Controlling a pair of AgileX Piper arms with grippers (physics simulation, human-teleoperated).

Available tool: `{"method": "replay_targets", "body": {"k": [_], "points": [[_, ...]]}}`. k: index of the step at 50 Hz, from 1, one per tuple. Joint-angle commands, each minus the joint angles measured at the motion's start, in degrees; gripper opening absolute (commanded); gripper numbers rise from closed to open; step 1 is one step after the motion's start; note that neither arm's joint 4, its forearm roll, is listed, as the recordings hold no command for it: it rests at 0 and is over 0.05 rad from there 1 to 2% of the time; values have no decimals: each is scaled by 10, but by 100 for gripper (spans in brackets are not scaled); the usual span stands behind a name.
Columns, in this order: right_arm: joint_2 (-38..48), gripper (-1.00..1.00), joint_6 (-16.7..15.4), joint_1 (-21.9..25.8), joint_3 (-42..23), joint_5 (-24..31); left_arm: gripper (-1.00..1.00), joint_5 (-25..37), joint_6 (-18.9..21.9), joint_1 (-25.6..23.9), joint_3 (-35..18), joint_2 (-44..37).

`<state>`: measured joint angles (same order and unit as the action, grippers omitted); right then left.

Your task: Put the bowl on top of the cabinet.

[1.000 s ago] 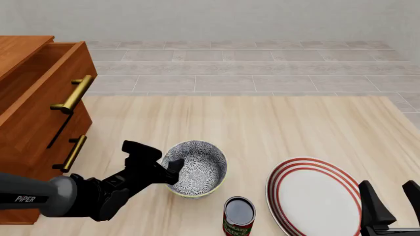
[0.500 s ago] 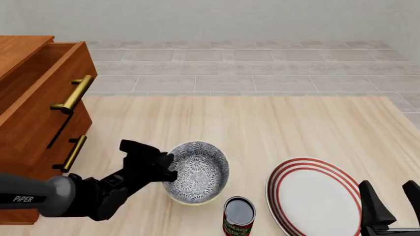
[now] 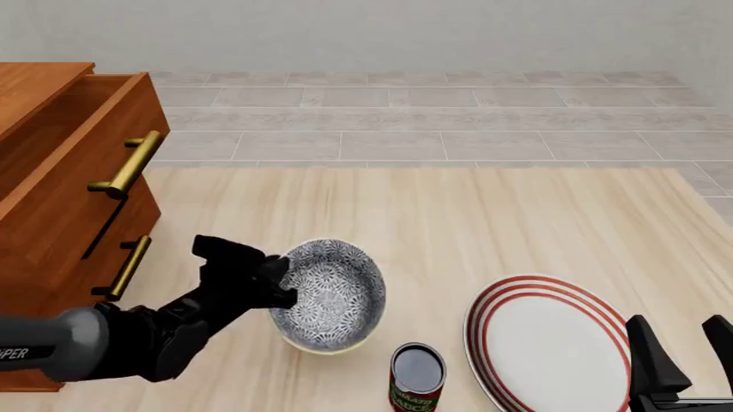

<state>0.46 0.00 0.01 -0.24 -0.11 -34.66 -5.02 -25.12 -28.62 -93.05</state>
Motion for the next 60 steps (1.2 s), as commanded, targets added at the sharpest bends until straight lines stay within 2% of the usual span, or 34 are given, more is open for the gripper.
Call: {"method": "replay_targets", "body": {"k": [1,22,32,39,51,60], "points": [[0,100,0,0,0,0,-100,25,19,14,1,49],[0,100,0,0,0,0,-100,104,35,20,3,193],[0,100,0,0,0,0,-100,162,41,24,-8,280],[0,100,0,0,0,0,-100,228,42,8,-14,369],[0,100,0,0,0,0,-100,306,55,-31,-16,467],[0,100,0,0,0,0,-100,356,55,-41,-32,517]]}}
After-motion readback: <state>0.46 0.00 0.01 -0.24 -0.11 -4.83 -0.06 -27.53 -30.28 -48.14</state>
